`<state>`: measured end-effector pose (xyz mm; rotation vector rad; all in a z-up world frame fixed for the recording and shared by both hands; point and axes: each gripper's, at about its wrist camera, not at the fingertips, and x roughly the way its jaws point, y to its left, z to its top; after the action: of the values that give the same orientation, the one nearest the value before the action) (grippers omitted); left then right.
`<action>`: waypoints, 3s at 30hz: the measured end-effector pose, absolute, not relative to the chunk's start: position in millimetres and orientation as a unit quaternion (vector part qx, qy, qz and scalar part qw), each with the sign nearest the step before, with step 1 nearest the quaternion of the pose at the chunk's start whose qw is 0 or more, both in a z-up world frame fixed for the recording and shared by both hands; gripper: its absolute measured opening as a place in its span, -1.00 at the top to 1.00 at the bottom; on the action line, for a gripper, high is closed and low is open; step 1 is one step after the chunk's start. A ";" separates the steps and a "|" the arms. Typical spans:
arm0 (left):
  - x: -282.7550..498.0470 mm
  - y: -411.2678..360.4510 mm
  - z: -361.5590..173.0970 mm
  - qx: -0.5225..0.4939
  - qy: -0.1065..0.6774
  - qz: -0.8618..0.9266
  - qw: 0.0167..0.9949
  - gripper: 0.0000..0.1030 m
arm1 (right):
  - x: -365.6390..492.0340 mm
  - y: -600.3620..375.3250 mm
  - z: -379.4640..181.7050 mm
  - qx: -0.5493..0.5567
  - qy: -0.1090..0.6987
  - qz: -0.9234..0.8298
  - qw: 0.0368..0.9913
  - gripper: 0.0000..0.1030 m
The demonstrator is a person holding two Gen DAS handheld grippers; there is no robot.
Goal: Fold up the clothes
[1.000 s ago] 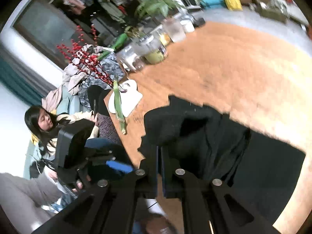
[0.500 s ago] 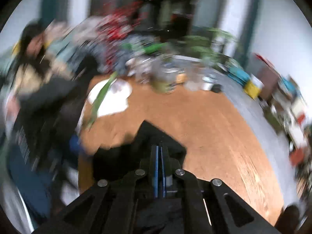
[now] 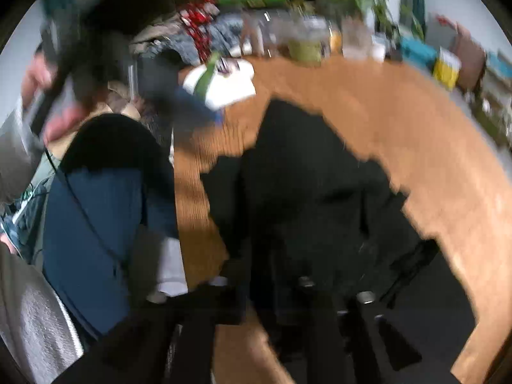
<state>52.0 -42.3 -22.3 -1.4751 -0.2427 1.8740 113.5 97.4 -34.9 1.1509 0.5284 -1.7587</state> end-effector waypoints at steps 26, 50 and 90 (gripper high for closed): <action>17.7 -43.0 -53.3 -0.604 -0.085 0.735 0.295 -0.64 | 23.5 153.0 -50.8 0.662 -0.203 -0.663 0.284 0.82; 46.4 -11.0 -100.0 -0.657 -0.045 0.696 0.285 -0.65 | 9.7 108.3 18.3 0.552 -0.054 -0.761 0.336 0.21; 77.7 79.5 -120.4 -0.599 0.136 0.773 0.156 -1.00 | 80.3 366.3 16.5 0.479 -0.189 -0.836 0.189 -0.46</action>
<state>77.7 79.5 -120.4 -1.7164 0.3905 2.2142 80.3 366.3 16.5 1.3472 -0.5321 -2.3510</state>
